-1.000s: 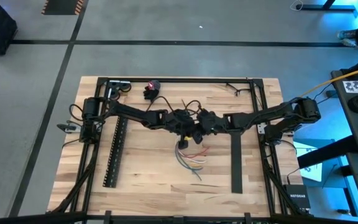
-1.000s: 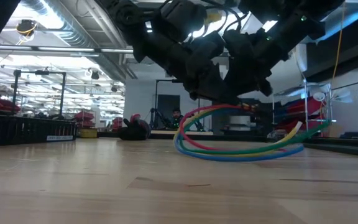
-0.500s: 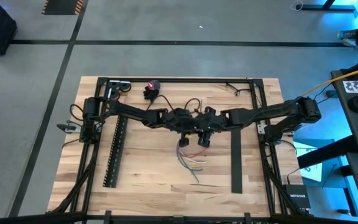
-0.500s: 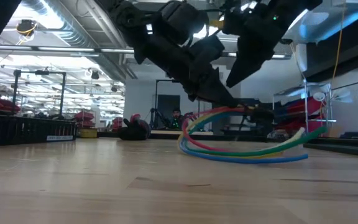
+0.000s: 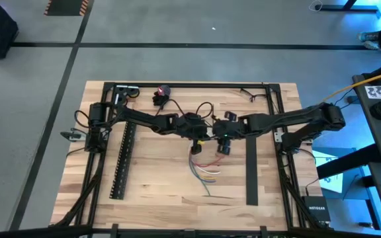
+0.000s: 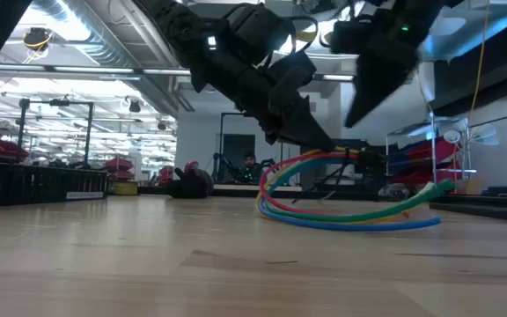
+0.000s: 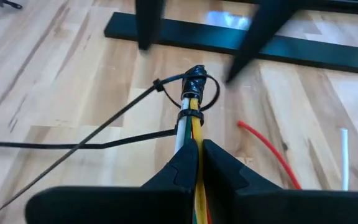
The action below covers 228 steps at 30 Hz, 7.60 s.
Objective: Ziptie cables
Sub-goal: Wrap the cable wires with the black zip tie
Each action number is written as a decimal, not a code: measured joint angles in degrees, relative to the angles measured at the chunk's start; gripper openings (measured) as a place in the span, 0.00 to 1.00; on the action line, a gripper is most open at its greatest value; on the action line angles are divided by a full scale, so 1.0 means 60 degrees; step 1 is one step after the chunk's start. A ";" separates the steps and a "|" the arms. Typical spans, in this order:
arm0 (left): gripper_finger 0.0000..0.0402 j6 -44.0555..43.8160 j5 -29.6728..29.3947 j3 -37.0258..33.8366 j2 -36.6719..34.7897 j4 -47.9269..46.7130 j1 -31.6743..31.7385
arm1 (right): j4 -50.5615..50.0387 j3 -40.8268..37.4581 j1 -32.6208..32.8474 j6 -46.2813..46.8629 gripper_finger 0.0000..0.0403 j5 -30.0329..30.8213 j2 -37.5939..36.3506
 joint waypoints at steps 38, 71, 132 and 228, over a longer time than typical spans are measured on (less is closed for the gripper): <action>0.03 0.0137 0.0140 0.0000 0.0146 0.0071 0.0169 | 0.3034 -0.2694 -0.0011 0.0146 0.45 -0.0873 -0.1012; 0.03 0.0228 0.0140 0.0000 0.0193 0.0132 0.0185 | 0.4531 -0.3823 -0.0011 -0.1330 0.45 -0.0511 -0.1173; 0.05 0.0215 0.0508 0.0000 0.0229 0.0479 0.0141 | 0.5335 -0.2614 -0.0011 -0.0845 0.45 -0.1019 0.1009; 0.10 0.6385 -0.0584 0.0237 0.1209 0.0974 0.0338 | 0.4682 -0.3635 -0.0011 0.0718 0.45 -0.0923 0.1291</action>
